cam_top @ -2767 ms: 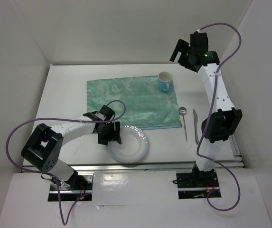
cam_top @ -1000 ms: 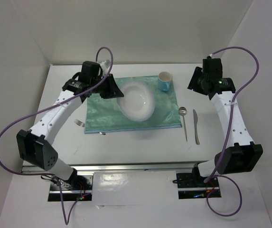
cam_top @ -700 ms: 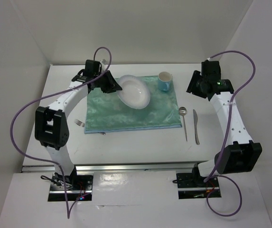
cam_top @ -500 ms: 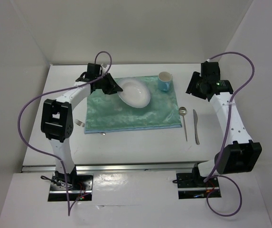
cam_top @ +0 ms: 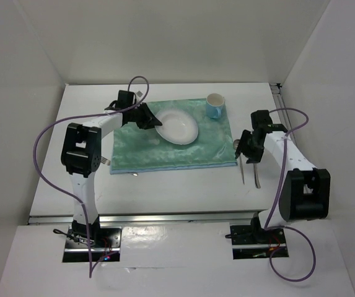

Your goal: Set the dinner table for one person

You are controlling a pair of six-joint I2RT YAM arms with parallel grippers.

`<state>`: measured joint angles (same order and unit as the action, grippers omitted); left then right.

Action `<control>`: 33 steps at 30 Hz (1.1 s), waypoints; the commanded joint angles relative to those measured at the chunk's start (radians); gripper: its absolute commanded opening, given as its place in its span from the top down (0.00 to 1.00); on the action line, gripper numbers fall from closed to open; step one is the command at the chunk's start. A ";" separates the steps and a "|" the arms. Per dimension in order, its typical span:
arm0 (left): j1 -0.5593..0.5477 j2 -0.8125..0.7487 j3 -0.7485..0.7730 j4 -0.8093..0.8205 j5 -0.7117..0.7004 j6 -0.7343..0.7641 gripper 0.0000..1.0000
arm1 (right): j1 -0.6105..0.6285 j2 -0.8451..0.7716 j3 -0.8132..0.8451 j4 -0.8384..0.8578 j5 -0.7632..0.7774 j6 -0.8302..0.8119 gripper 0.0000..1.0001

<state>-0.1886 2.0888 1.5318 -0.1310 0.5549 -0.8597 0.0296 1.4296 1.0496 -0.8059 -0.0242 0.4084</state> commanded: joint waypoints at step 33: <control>-0.018 -0.520 -0.021 -0.413 -0.483 0.168 0.04 | -0.054 0.247 -0.013 0.290 0.084 -0.008 1.00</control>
<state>-0.2180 1.5742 1.5112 -0.4877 0.0746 -0.7387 -0.0185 1.7153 1.0206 -0.5655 0.0418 0.3988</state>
